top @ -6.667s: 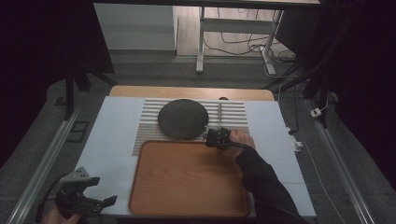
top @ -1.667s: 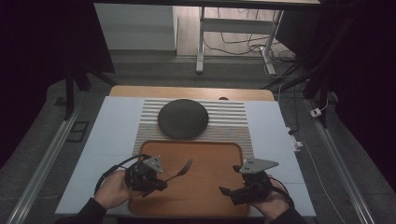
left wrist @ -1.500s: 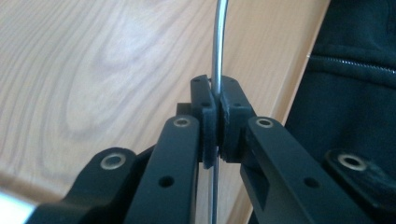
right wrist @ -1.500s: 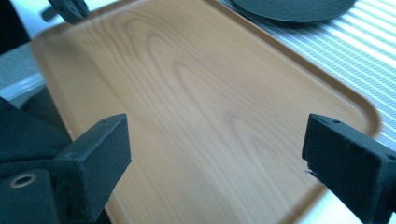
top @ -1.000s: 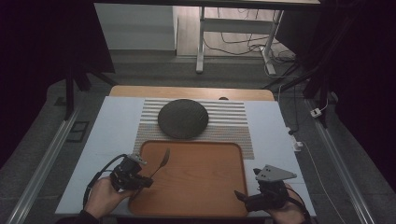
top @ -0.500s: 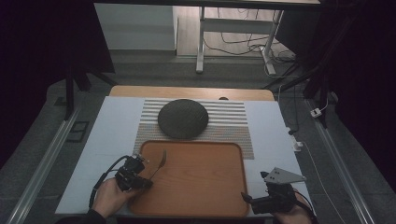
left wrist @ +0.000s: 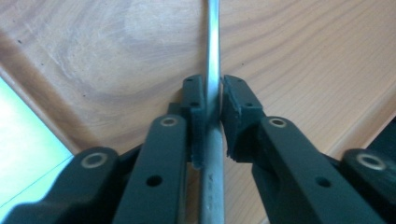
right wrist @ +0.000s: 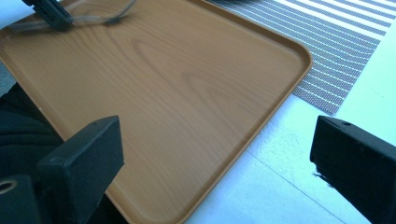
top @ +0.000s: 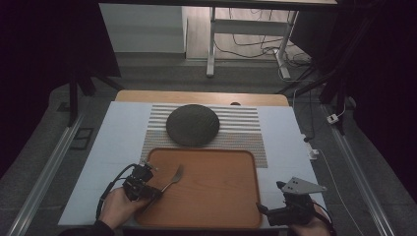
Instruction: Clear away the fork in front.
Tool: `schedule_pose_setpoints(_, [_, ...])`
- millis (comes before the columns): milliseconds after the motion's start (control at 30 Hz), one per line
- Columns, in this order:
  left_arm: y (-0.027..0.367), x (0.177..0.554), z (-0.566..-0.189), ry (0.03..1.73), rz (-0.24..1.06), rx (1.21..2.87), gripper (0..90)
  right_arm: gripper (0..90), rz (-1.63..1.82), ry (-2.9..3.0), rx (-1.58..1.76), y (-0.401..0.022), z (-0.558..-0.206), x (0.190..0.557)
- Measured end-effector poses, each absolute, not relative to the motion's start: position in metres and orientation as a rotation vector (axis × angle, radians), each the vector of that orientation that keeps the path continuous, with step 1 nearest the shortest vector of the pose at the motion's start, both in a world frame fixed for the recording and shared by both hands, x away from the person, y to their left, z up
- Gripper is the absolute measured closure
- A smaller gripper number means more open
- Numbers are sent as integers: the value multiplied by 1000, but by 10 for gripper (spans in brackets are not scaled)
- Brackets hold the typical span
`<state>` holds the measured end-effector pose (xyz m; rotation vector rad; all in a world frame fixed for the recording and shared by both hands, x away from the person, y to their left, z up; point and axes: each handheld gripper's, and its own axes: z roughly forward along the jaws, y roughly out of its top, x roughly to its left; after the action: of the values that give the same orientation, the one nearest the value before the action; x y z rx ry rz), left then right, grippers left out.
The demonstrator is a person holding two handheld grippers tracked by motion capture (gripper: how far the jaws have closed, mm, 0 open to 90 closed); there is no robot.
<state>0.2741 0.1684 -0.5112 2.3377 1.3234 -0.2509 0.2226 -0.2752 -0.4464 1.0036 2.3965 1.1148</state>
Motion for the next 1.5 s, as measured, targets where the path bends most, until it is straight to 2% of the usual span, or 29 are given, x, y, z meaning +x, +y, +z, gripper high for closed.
schedule_pose_setpoints(133, [171,274,-504,1294,-228,2309,712,23,1120,2392,1011,-278,-446,222])
schedule_pose_setpoints(233, [173,274,-495,1250,-182,2280,712,23,1127,2389,1016,-278,-446,222])
schedule_pose_setpoints(433, [161,277,-485,1118,-123,2304,878,22,1124,2391,1027,-278,-446,223])
schedule_pose_setpoints(767, [123,290,-500,975,-112,2437,883,16,1101,2401,1040,-277,-447,224])
schedule_pose_setpoints(967, [117,296,-512,985,-116,2467,883,16,1094,2410,1043,-277,-447,225])
schedule_pose_setpoints(1500, [136,305,-512,1074,-62,2435,883,17,1090,2422,1041,-276,-448,225])
